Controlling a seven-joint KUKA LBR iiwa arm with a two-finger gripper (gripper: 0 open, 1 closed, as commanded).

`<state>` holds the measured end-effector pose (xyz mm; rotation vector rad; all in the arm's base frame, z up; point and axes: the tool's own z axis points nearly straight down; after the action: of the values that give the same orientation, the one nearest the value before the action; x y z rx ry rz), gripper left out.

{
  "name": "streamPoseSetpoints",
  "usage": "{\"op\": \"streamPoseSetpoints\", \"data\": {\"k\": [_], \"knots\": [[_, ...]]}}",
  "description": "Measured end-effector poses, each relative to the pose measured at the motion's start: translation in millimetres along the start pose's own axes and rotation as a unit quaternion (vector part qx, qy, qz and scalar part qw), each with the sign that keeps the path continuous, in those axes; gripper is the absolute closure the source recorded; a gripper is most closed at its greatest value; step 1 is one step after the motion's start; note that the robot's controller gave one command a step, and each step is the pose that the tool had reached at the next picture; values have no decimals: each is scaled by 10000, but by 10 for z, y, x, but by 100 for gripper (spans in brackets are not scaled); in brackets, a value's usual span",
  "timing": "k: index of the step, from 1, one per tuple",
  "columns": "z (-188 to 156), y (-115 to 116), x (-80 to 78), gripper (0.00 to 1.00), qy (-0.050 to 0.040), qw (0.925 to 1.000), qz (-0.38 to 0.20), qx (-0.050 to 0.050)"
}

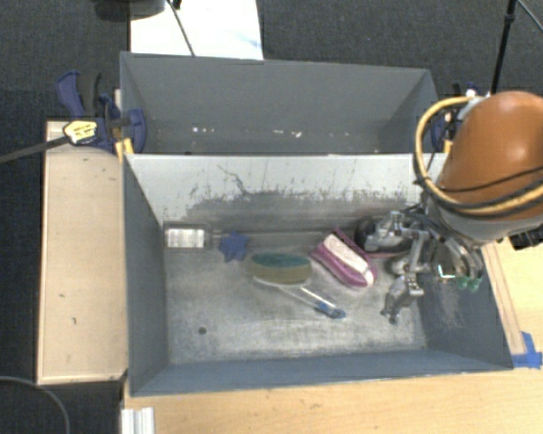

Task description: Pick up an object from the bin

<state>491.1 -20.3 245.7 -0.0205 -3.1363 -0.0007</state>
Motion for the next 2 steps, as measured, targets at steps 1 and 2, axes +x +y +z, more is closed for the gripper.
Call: {"op": "streamPoseSetpoints", "data": {"k": [1, 2], "knots": [[1417, 156, -406, 0, -7, 9943, -1063, -1], [1741, -199, -368, 0, -52, 9920, -1262, -22]]}}
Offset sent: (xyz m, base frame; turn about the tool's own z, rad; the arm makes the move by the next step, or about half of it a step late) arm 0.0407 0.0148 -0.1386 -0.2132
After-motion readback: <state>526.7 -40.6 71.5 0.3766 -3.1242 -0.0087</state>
